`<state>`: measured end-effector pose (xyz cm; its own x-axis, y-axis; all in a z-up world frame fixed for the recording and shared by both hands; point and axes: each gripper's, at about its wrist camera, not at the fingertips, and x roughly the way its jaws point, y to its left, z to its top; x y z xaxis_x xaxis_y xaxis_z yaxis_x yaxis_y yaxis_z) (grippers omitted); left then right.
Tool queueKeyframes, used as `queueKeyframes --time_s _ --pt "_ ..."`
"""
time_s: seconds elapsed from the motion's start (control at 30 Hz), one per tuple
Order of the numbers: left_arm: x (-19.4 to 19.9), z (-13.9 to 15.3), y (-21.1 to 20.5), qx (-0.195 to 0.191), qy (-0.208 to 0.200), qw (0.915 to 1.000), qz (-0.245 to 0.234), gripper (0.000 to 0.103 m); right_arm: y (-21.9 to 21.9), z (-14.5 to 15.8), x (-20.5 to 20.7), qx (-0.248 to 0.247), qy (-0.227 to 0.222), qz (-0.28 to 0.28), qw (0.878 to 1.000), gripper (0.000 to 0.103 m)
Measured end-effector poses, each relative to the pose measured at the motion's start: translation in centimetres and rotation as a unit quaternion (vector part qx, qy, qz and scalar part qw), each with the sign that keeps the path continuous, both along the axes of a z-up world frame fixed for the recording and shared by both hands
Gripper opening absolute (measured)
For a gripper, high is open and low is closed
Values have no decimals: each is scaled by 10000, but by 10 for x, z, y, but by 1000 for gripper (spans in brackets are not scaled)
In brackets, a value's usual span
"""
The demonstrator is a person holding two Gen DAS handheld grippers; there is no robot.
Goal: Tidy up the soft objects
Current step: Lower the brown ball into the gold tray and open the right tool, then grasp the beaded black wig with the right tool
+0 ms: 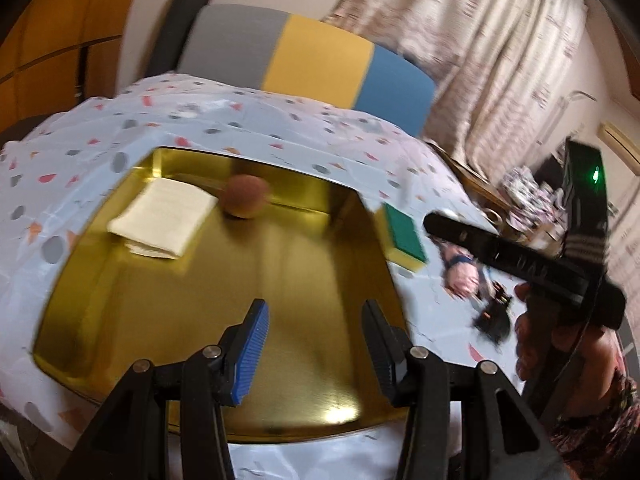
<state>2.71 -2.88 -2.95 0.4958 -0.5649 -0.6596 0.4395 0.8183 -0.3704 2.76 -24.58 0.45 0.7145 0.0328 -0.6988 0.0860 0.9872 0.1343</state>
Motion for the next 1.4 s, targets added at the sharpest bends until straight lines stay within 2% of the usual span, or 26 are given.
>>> queueKeyframes --time_s 0.3,0.43,0.6,0.7,0.87,0.97,1.1,1.27,1.37,1.4 --pt "-33 0 -43 88 -20 9967 -808 48 -35 -53 -67 31 472 -645 9968 90" --pt "-47 0 -59 133 -46 9943 -1061 48 -66 -74 -97 116 650 -1119 9915 90" --pt "-61 -3 -79 211 46 9912 -1304 48 -116 -83 -135 212 641 -1912 9792 90" --pt "-65 -5 -87 239 100 9905 -1352 48 -161 -81 -151 265 533 -2578 9644 90" --pt "-71 -2 -102 256 108 9895 -1416 48 -229 -75 -152 605 269 -3402 9380 90" --pt "-73 0 -108 277 110 9894 -1425 48 -254 -80 -138 747 300 -3591 9298 87" --pt "-77 3 -117 373 90 9880 -1499 48 -273 -93 -116 625 414 -3609 9296 77" --pt "-76 1 -128 395 169 9870 -1548 48 -279 -105 -114 808 428 -3646 9267 76" --pt "-76 0 -134 408 192 9867 -1564 48 -275 -108 -110 716 422 -3504 9329 76" --pt "-76 -1 -136 407 219 9863 -1586 49 -273 -109 -107 634 472 -3453 9352 72"
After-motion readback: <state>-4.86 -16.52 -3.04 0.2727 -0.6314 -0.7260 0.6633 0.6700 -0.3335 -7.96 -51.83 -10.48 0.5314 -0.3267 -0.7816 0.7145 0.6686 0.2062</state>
